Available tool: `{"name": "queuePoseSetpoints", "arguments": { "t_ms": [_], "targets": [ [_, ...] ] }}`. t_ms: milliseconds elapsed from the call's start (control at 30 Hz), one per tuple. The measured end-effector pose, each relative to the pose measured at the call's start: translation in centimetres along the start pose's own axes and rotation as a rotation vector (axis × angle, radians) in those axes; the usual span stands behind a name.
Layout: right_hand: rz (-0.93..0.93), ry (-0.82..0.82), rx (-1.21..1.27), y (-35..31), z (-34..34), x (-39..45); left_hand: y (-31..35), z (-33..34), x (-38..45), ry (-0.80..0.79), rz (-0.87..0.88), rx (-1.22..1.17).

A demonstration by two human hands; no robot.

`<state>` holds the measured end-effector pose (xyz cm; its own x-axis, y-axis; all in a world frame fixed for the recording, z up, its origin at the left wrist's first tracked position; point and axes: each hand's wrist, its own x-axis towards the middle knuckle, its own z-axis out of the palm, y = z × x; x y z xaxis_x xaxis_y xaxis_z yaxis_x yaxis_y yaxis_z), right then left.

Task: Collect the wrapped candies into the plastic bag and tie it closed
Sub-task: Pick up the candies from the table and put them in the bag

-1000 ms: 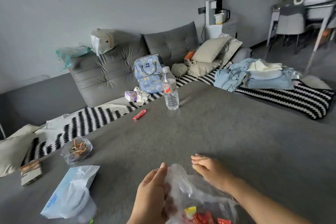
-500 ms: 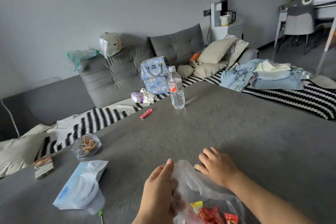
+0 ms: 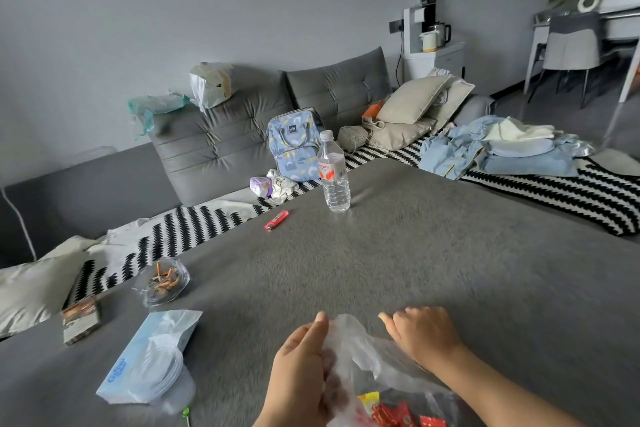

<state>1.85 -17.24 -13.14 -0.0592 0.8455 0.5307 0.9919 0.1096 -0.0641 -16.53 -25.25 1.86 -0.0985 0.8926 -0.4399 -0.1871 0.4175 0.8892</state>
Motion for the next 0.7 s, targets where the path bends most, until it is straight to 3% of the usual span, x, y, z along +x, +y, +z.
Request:
{"name": "queuePoseSetpoints", "arguments": {
  "t_ms": [100,233,300,367,500,600,633,700],
  "targets": [
    [0.168,-0.038,0.123,0.4,-1.2,0.1,-0.2,-0.2,0.1,-0.015,-0.055,-0.062],
    [0.525,0.033,0.501,0.7,-3.7,1.4,0.0,-0.4,0.4,-0.013,-0.050,-0.033],
    [0.477,0.064,0.666,-0.3,-6.3,1.6,0.3,-0.3,0.3,0.002,-0.042,-0.026],
    [0.436,-0.027,0.736,-2.4,-8.6,0.2,0.6,-0.2,0.3,0.023,-0.029,-0.014],
    [0.269,-0.111,0.524,-6.3,-8.8,-5.1,0.5,-0.3,0.4,0.063,-0.063,-0.035],
    [0.258,-0.375,0.702,-7.5,-8.5,-6.8,0.1,-0.6,0.4,0.057,-0.081,-0.047],
    [0.266,-0.332,0.770,-7.2,-8.4,-6.8,-0.1,-0.7,0.3,0.052,-0.085,-0.058],
    [0.303,-0.062,0.775,-6.1,-8.7,-6.3,-0.3,-1.1,0.1,0.037,-0.092,-0.086]
  ]
}}
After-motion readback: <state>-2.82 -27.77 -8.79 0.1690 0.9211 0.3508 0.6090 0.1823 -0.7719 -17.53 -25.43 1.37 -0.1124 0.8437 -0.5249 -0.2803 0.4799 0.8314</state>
